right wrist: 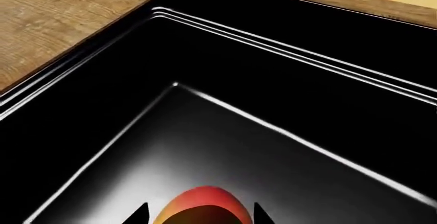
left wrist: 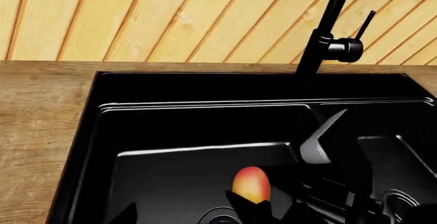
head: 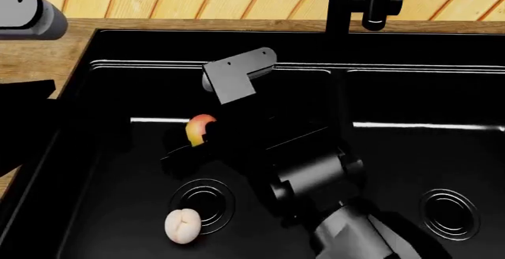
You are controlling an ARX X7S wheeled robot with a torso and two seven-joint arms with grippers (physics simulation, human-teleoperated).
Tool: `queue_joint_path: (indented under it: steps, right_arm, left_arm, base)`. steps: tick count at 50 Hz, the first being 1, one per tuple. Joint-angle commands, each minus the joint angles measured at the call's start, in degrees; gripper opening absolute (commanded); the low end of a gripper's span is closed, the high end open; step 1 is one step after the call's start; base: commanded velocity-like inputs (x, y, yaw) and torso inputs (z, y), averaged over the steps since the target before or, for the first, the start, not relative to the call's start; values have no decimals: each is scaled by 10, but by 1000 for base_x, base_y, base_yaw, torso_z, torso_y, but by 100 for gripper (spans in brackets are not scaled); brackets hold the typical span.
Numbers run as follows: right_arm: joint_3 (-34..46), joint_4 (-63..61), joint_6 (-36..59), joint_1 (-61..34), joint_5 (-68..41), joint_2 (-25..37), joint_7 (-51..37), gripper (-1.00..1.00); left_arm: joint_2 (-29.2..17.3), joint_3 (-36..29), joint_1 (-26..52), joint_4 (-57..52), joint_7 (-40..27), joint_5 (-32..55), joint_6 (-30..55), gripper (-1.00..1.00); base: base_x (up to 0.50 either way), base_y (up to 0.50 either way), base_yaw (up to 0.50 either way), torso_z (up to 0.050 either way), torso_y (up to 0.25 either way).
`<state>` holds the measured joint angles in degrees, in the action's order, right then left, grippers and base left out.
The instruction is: There is a mixed pile of frozen fruits and vegetables on the counter. Locate all the frozen vegetables and place the items in a bowl on the counter. Take all the frozen fruits and defrost them in a running sink.
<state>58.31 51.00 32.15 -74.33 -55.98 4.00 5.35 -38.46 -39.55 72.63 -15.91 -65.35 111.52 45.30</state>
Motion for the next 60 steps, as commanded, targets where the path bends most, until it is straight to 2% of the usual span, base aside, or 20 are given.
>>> queue_joint_path:
  steps: [1,8,20,21,30,48,54,60]
  right_arm:
    - [153,110,-77,-34,-118,-40,51,-100]
    - [244,106,-101,-27,-200,-40,47,-100]
    - [289,108,-108,-42,-254,-40,41,-100]
    - [291,107,-110,-44,-254,-40,40,100]
    - [292,87,-110,-57,-262,-32,28,100]
    - [249,-259,-141,-60,-278,157,-167,100]
    - [242,-354,-154,-50,-277,216,-223,100]
    - [241,-410,-160,-39,-275,249,-254,100]
  left_arm:
    - [4,-5,-8,-7,4,-6,0,100]
    - [1,-5,-11,-10,5,-5,-2,100]
    - [-4,-4,-11,-18,7,2,-2,100]
    - [-3,-4,-10,-17,8,2,-2,100]
    - [3,-7,-8,-13,8,-3,-4,100]
    - [-10,-4,-7,-4,12,-10,-7,100]
    - [-7,-6,-6,1,11,-17,-10,100]
    - [-5,-7,1,5,11,-21,-8,100]
  base:
    - [0,0,0,0,0]
    - [0,0,0,0,0]
    - [0,0,0,0,0]
    - [0,0,0,0,0]
    - [0,0,0,0,0]
    - [0,0,0,0,0]
    - [0,0,0,0,0]
    - [0,0,0,0,0]
